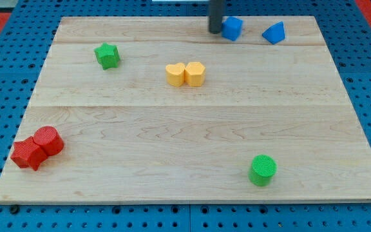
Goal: Slide the green star towards bottom center
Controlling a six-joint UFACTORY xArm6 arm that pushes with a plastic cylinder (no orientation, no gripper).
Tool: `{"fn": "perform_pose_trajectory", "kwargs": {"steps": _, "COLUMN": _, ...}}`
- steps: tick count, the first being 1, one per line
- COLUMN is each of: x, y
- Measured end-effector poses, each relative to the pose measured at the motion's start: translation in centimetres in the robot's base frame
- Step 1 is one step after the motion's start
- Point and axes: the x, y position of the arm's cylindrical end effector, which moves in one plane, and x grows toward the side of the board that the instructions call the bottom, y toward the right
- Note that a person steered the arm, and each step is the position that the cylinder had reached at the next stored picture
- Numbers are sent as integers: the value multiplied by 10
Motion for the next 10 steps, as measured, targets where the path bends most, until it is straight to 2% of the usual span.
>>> {"fn": "perform_pose_trajectory", "kwargs": {"steps": 2, "x": 13, "y": -207}}
{"fn": "perform_pose_trajectory", "kwargs": {"steps": 3, "x": 63, "y": -245}}
{"fn": "perform_pose_trajectory", "kwargs": {"steps": 10, "x": 87, "y": -259}}
